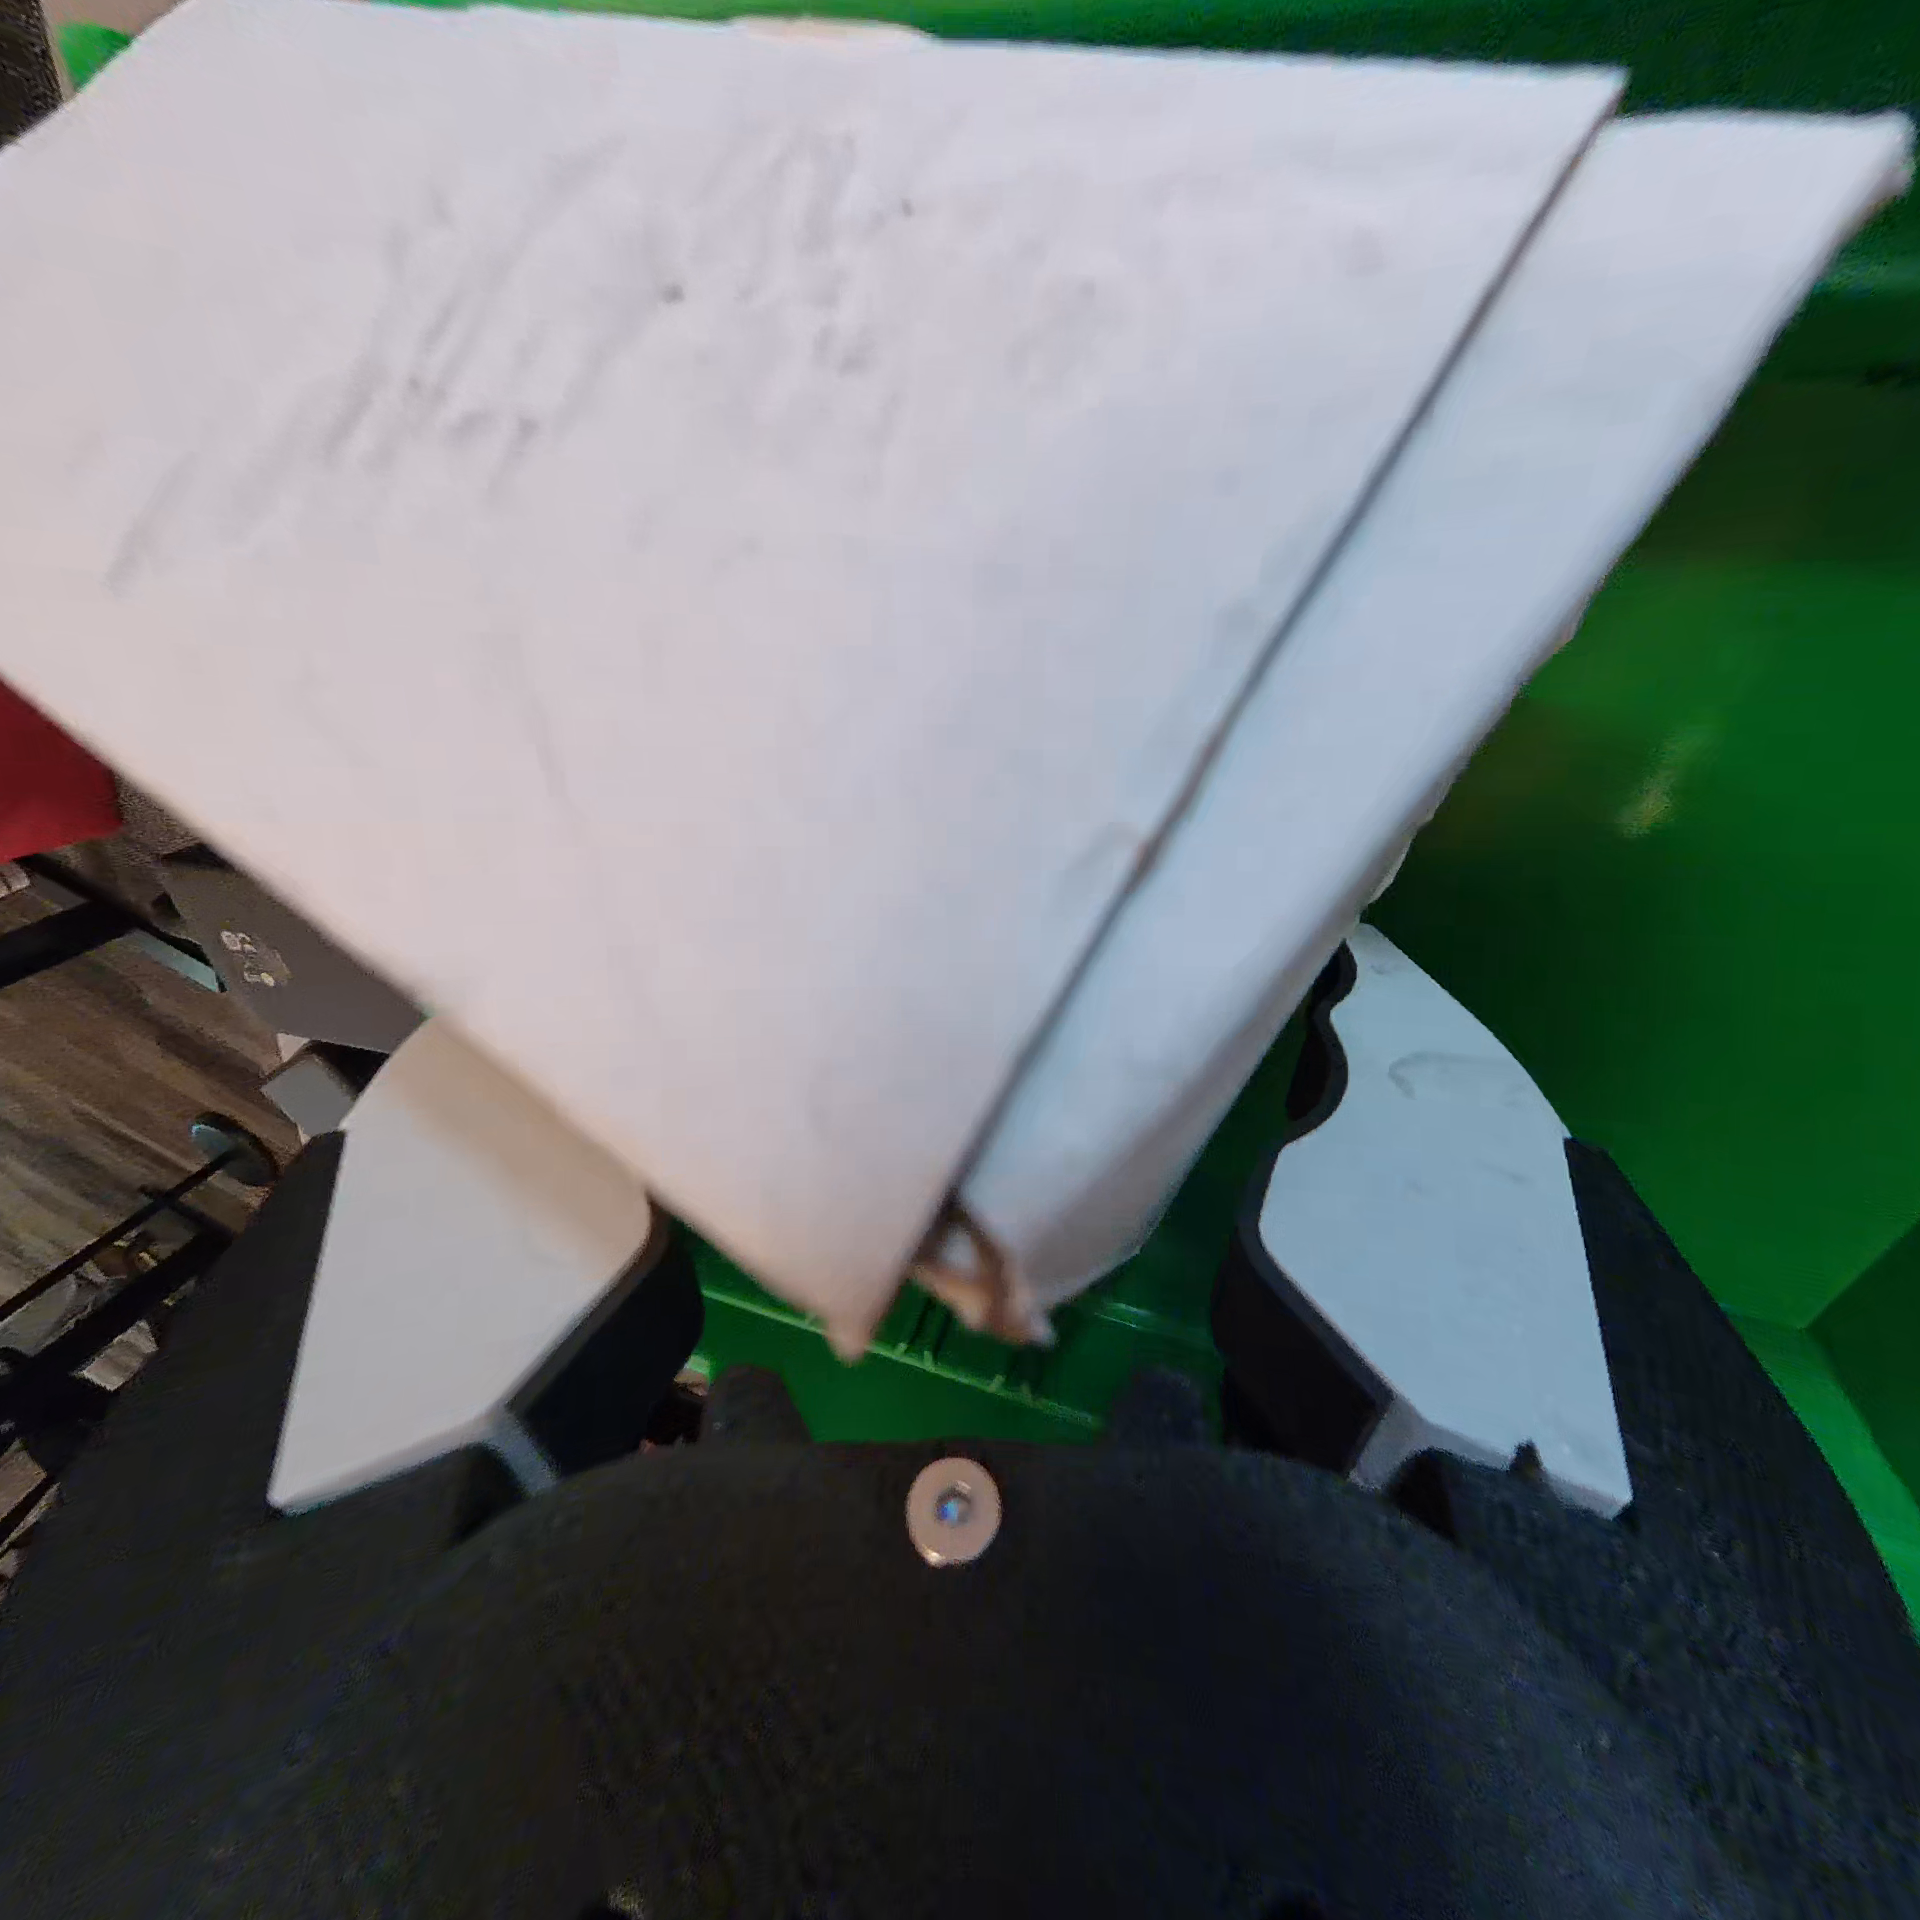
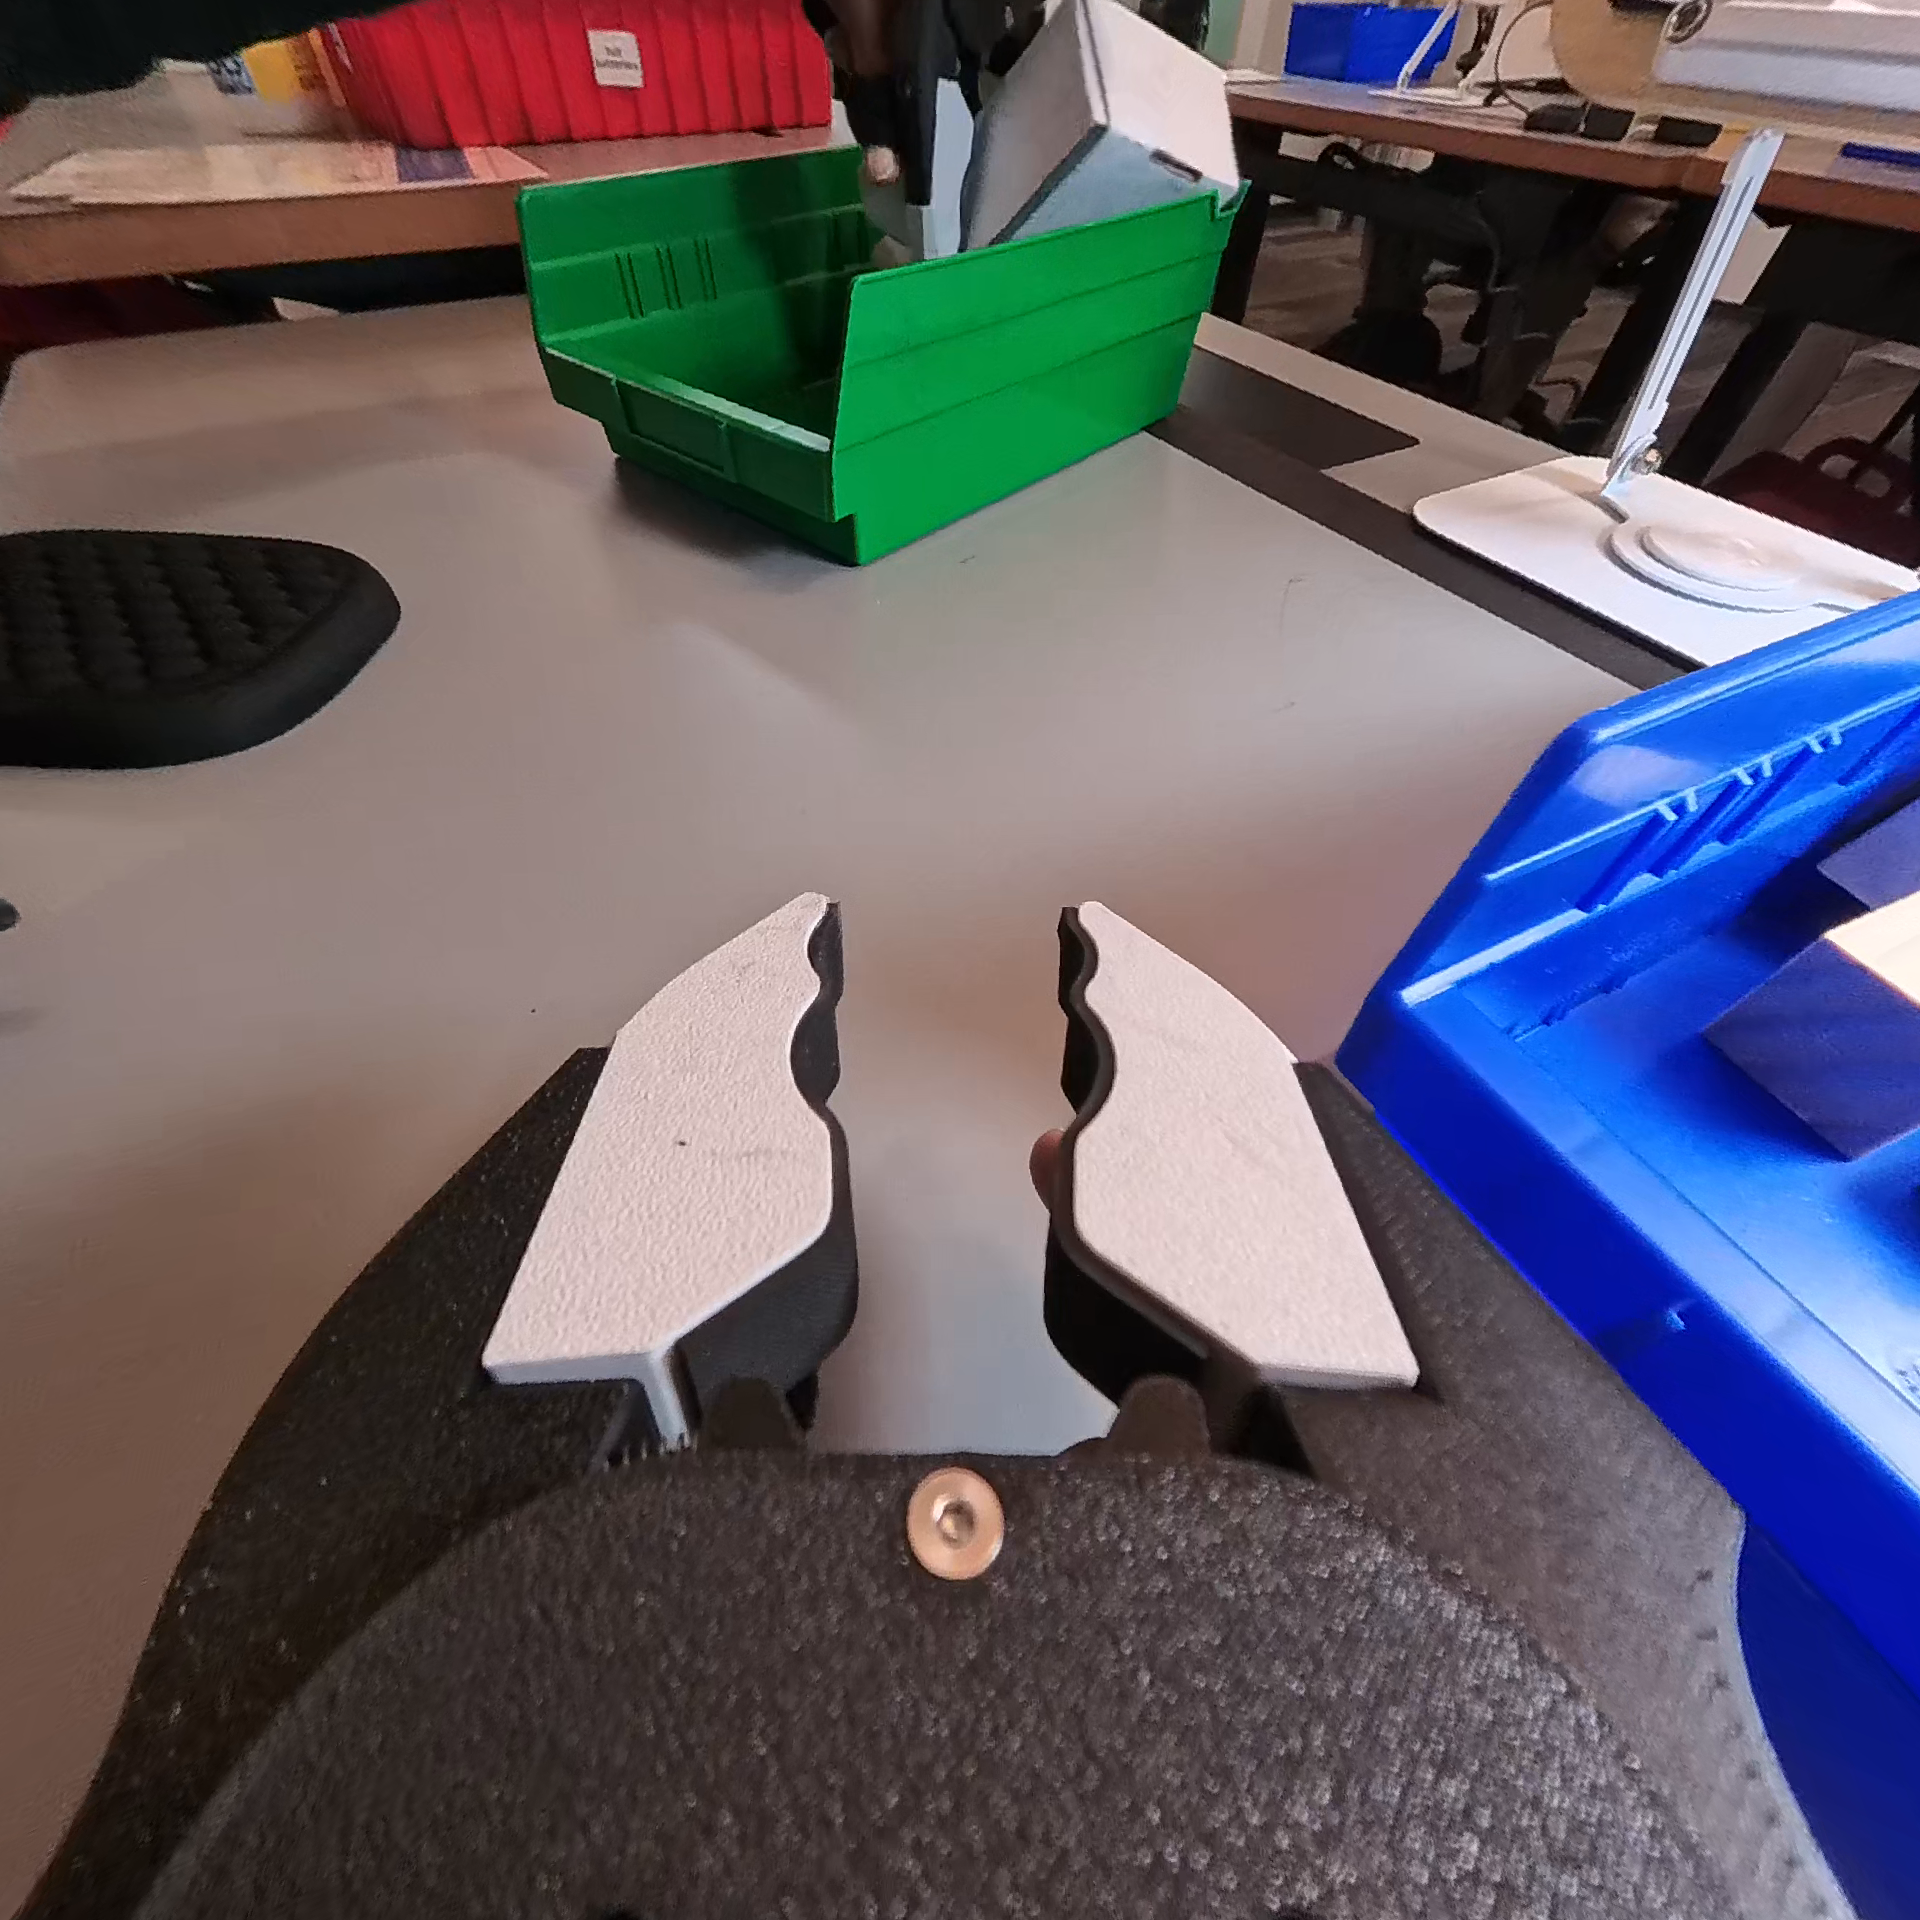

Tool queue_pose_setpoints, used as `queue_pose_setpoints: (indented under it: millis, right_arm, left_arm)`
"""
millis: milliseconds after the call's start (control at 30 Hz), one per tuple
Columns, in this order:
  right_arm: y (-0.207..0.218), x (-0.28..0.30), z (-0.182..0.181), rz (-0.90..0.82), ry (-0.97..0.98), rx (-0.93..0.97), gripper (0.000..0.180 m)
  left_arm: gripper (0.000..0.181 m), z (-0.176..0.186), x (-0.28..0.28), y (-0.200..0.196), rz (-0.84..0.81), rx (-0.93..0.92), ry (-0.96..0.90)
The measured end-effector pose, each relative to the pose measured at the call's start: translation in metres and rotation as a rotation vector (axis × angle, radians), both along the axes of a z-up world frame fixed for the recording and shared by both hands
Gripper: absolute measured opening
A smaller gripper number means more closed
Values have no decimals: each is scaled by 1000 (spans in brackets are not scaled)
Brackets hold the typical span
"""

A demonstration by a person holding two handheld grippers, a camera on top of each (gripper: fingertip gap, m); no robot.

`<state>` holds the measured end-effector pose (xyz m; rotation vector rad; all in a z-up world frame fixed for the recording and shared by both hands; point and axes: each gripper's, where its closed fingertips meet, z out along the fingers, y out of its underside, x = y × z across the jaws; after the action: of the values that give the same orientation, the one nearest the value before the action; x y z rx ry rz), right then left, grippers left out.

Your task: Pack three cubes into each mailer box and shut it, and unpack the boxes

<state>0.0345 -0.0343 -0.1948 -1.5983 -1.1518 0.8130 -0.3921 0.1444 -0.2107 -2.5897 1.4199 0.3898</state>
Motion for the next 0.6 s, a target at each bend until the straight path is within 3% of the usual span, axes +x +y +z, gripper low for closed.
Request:
queue_pose_setpoints:
  millis: [200,400,600]
  right_arm:
    - [1,0,0,-2,4,-10,40]
    - [1,0,-1,-2,1,-11,40]
    - [3,0,-1,-9,4,-31,40]
  left_arm:
    - [118,8,6,-22,-4,-60,-40]
    - [127,30,10,-19,35,-52,-134]
    - [136,13,11,-21,45,-141,-129]
